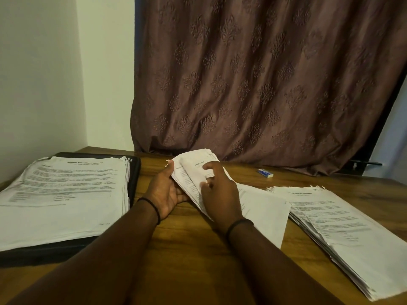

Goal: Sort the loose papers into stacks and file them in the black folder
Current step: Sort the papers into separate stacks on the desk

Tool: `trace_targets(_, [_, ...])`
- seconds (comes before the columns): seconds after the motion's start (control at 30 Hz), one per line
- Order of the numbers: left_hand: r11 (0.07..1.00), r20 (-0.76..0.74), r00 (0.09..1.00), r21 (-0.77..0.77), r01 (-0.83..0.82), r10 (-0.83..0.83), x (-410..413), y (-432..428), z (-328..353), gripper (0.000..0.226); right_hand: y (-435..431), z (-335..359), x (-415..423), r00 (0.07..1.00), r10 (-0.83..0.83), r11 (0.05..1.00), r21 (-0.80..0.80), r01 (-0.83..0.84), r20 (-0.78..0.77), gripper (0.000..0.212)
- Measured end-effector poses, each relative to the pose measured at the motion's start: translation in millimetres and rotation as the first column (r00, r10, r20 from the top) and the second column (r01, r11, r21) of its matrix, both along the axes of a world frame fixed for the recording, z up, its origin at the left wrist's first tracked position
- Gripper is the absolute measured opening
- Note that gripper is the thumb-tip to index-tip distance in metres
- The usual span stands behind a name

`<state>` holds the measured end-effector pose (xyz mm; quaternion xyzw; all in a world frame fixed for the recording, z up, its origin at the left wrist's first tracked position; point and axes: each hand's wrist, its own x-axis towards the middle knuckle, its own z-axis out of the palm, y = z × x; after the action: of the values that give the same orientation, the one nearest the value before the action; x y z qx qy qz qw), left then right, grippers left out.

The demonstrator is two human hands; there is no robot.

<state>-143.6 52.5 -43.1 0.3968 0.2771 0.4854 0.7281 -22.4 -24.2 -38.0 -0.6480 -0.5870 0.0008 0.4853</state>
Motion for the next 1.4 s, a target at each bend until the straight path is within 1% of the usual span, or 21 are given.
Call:
trace_targets(0.07, [1.0, -0.01, 1.0, -0.018, -0.002, 0.002, 0.6, 0.1, 0.3, 0.047, 1.0, 2.0, 1.9, 0.994, -0.046, 0.999, 0.006, 0.046, -0.1, 0.043])
trace_targets(0.13, [0.999, -0.016, 1.0, -0.034, -0.001, 0.001, 0.6, 1.2, 0.2, 0.048, -0.1, 3.7, 2.1, 0.992, -0.063, 0.998, 0.025, 0.066, -0.108, 0.044])
trace_targets(0.23, [0.999, -0.036, 0.999, -0.039, 0.001, -0.002, 0.9, 2.5, -0.7, 0.049, -1.3, 3.3, 2.1, 0.999, -0.023, 0.995, 0.098, 0.025, -0.03, 0.033])
trace_targets(0.3, [0.999, -0.055, 0.999, -0.035, -0.002, 0.0, 1.0, 2.6, -1.4, 0.046, -3.5, 4.0, -1.1, 0.999, 0.044, 0.998, 0.05, -0.045, 0.026, 0.023])
trace_targets(0.37, [1.0, -0.063, 0.998, -0.026, -0.008, 0.006, 0.7, 2.4, -2.0, 0.041, -6.5, 4.3, -3.4, 0.992, 0.083, 0.996, -0.032, -0.081, 0.091, 0.033])
trace_targets(0.4, [1.0, -0.063, 0.998, -0.022, -0.012, 0.01, 0.6, 2.4, -2.2, 0.039, -6.5, 4.1, -3.8, 0.99, 0.082, 0.996, -0.053, -0.077, 0.114, 0.038])
trace_targets(0.43, [1.0, -0.064, 0.998, -0.019, -0.016, 0.015, 0.9, 2.1, -2.1, 0.037, -6.1, 4.2, -3.6, 0.989, 0.067, 0.997, -0.052, -0.06, 0.134, 0.039])
trace_targets(0.53, [0.999, -0.07, 0.997, -0.02, -0.028, 0.026, 1.6, 0.7, -0.9, 0.035, -3.1, 5.3, -2.4, 0.986, -0.015, 1.0, -0.018, 0.019, 0.163, 0.028])
trace_targets(0.57, [0.999, -0.07, 0.997, -0.023, -0.03, 0.029, 1.8, 0.5, -0.6, 0.034, -2.2, 6.0, -1.5, 0.989, -0.053, 0.999, -0.001, 0.054, 0.138, 0.028])
trace_targets(0.63, [0.999, -0.071, 0.997, -0.03, -0.036, 0.034, 1.7, -0.2, 0.4, 0.034, -1.1, 7.8, 1.5, 0.994, -0.108, 0.993, 0.049, 0.106, 0.031, 0.025])
trace_targets(0.7, [0.999, -0.073, 0.996, -0.023, -0.045, 0.043, 1.4, -0.6, 0.7, 0.033, -0.9, 8.6, 3.8, 0.99, -0.115, 0.989, 0.081, 0.122, -0.088, 0.021])
trace_targets(0.8, [0.999, -0.083, 0.995, -0.003, -0.051, 0.05, 1.2, -2.0, 1.0, 0.033, 0.0, 7.4, 4.9, 0.979, -0.128, 0.986, 0.088, 0.143, -0.157, 0.01])
trace_targets(0.83, [0.999, -0.088, 0.995, 0.005, -0.051, 0.051, 1.2, -2.4, 1.3, 0.033, -0.9, 7.8, 4.5, 0.979, -0.127, 0.986, 0.089, 0.142, -0.157, 0.01])
trace_targets(0.9, [0.998, -0.094, 0.994, 0.022, -0.052, 0.054, 1.6, -3.4, 2.1, 0.032, -1.9, 7.9, 3.7, 0.991, -0.092, 0.988, 0.111, 0.103, -0.097, 0.023])
trace_targets(0.93, [0.998, -0.091, 0.994, 0.029, -0.055, 0.058, 1.5, -4.0, 2.5, 0.032, -2.1, 7.9, 3.5, 0.996, -0.066, 0.991, 0.114, 0.072, -0.053, 0.025])
trace_targets(1.0, [0.997, -0.087, 0.994, 0.043, -0.061, 0.064, 1.1, -4.6, 2.6, 0.032, -1.5, 6.0, 2.5, 1.0, -0.014, 0.998, 0.066, 0.012, 0.019, 0.026])
trace_targets(1.1, [0.997, -0.088, 0.995, 0.055, -0.05, 0.054, 0.5, -3.9, 1.6, 0.04, -0.6, 3.5, 1.2, 0.991, 0.043, 0.999, -0.005, -0.043, 0.127, 0.02])
trace_targets(1.2, [0.998, -0.061, 0.997, 0.028, -0.048, 0.05, 0.0, -3.1, 1.1, 0.05, -6.0, 7.7, -0.8, 0.98, 0.065, 0.996, -0.072, -0.053, 0.188, 0.045])
trace_targets(1.23, [0.999, -0.054, 0.997, 0.019, -0.049, 0.05, -0.3, -2.6, 0.8, 0.052, -6.7, 8.1, -0.7, 0.974, 0.056, 0.996, -0.084, -0.038, 0.217, 0.05])
trace_targets(1.27, [0.999, -0.056, 0.997, 0.019, -0.047, 0.048, -0.5, -2.4, 0.8, 0.054, -7.6, 8.3, -0.9, 0.969, 0.044, 0.996, -0.084, -0.024, 0.244, 0.05])
trace_targets(1.4, [0.999, -0.082, 0.996, 0.042, -0.03, 0.034, -0.2, -3.2, 1.3, 0.054, -1.7, 6.0, 0.3, 0.963, -0.008, 0.999, -0.03, 0.017, 0.271, 0.031])
